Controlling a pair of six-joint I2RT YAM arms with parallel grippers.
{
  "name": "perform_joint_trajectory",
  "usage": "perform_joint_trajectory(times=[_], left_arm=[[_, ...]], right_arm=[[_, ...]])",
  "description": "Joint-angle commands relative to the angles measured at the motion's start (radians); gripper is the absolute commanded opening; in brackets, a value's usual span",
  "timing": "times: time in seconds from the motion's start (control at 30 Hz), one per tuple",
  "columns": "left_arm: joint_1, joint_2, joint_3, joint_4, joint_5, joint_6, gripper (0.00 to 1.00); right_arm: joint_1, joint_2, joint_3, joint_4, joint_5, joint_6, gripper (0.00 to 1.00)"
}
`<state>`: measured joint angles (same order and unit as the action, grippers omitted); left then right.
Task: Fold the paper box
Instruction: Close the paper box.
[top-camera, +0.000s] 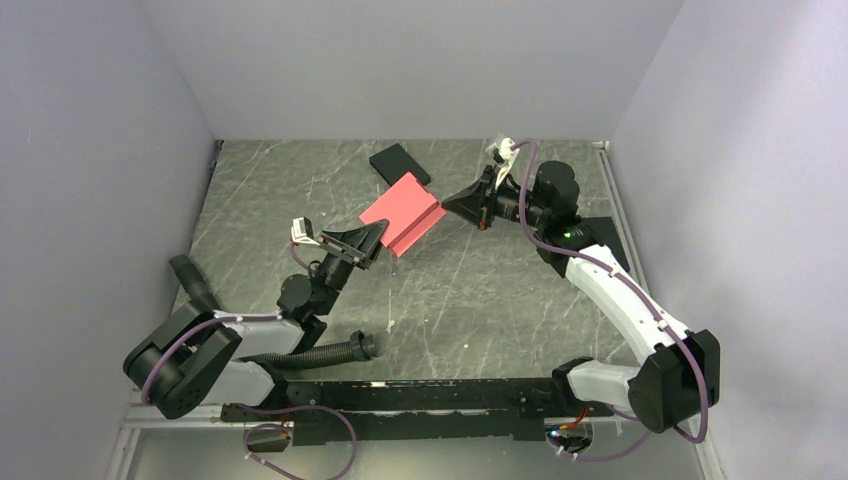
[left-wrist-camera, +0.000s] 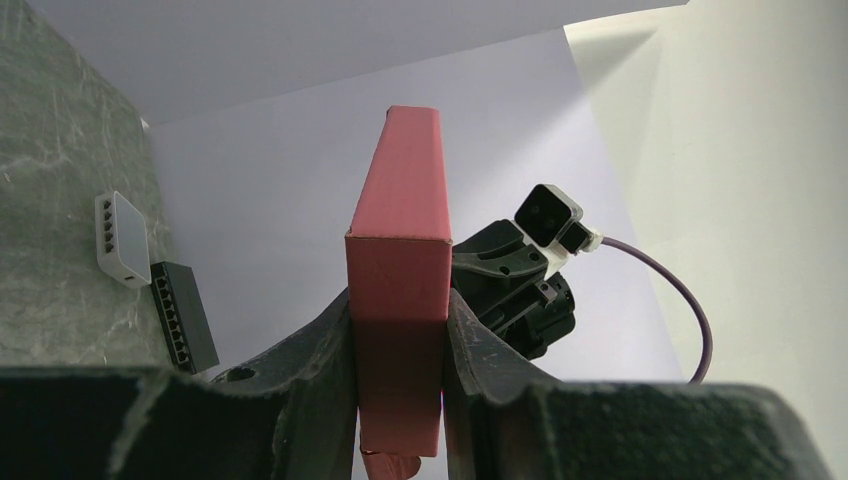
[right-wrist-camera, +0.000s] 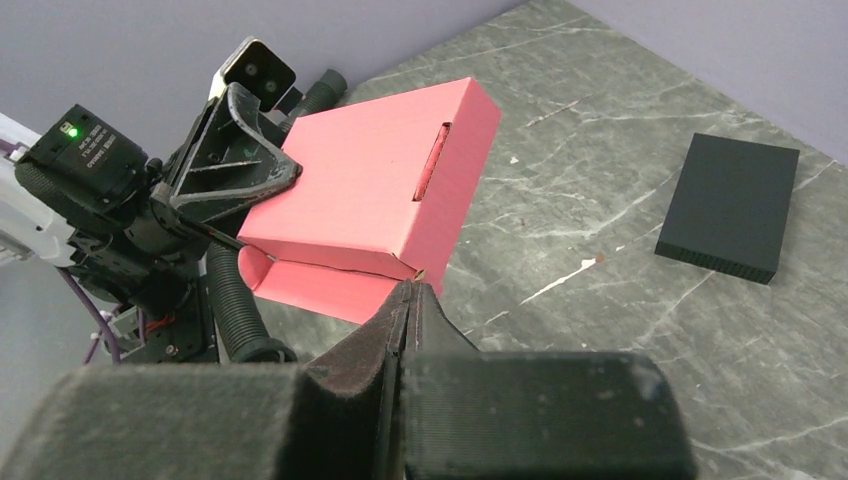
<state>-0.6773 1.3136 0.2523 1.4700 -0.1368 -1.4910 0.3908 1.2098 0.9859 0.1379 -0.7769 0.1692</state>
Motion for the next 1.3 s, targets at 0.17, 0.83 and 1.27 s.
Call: perform_joint_trajectory(times=[0.17, 0.83, 1.27], left_arm=[[0.002, -0.013, 0.008, 0.073, -0.033, -0.014, 0.00], [0.003, -0.012, 0.006, 0.081, -0.043, -0.009, 0.00], [0.002, -0.008, 0.005, 0.081, -0.025, -0.014, 0.00]], right_arm=[[0.014, -0.004, -0.004, 0.049, -0.046, 0.005, 0.00], [0.025, 0.001, 0.003, 0.034, -0.038, -0.015, 0.00], [-0.001, -0.021, 0.056, -0.033, 0.004, -0.056, 0.24]])
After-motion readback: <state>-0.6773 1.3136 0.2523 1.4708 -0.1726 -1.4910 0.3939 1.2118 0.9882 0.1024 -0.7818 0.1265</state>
